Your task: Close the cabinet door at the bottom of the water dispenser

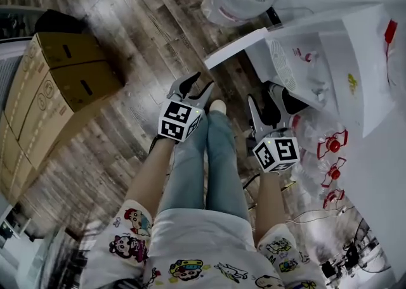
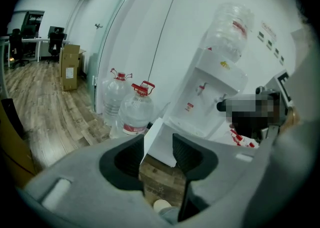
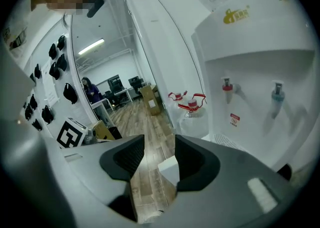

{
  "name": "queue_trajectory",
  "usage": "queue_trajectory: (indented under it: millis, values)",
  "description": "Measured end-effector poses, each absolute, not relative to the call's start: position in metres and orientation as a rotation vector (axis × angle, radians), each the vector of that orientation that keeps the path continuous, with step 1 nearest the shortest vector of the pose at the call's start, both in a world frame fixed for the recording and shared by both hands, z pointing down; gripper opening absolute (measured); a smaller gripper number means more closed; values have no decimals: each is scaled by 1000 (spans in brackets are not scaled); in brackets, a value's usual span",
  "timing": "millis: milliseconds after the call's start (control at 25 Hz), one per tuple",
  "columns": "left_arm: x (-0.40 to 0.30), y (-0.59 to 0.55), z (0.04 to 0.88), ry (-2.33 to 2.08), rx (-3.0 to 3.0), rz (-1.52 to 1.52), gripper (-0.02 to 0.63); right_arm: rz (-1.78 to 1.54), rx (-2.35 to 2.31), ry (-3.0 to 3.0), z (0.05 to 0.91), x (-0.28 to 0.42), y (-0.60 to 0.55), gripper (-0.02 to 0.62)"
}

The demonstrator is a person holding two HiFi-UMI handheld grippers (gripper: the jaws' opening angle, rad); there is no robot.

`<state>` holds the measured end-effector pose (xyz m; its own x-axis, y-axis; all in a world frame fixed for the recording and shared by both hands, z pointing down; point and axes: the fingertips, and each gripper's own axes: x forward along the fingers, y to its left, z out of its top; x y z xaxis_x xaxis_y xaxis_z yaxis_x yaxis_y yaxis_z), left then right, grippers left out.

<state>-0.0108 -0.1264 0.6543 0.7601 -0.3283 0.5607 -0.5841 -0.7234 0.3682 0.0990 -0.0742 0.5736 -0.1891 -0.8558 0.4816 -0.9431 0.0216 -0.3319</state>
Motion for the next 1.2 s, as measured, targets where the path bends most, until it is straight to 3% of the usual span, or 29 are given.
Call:
queue_trajectory:
  millis: [640,1200]
  values:
    - [-1,-138,782,-635,2330,802,235,944,1829,-2122,625,98,-74,186]
    - [20,-157,826,-554,2319,921,249,993,1839,-2079,642,101,-72,186]
